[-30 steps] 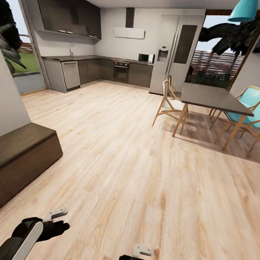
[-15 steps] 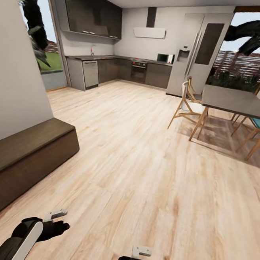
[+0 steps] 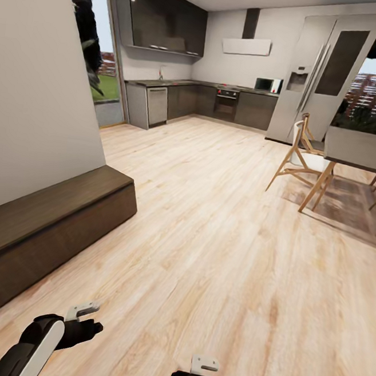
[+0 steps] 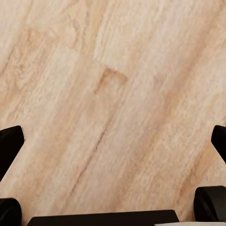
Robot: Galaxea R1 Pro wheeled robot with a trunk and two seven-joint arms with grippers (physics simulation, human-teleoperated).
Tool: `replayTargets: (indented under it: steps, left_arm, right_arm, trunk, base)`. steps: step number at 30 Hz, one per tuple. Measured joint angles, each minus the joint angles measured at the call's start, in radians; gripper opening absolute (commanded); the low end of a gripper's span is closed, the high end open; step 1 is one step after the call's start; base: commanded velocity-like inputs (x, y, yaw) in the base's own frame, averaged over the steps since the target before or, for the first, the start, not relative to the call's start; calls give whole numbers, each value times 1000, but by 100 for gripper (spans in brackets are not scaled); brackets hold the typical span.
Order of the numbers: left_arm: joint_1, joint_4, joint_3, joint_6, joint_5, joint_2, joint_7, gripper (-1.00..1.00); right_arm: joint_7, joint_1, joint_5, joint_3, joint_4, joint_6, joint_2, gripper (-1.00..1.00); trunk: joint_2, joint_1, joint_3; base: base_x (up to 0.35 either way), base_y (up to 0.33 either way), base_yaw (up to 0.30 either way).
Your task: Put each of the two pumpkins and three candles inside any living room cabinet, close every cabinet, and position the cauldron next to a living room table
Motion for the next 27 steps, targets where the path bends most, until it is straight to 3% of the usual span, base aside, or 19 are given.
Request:
replayTargets:
  steps: [27]
  left_arm:
    - [0,2,-1,-2,-1,-3,0,100]
  right_arm:
    - [1,0,1,0,0,1,0,100]
  trunk:
    - [0,0,-18]
  base:
    - [47,-83,268]
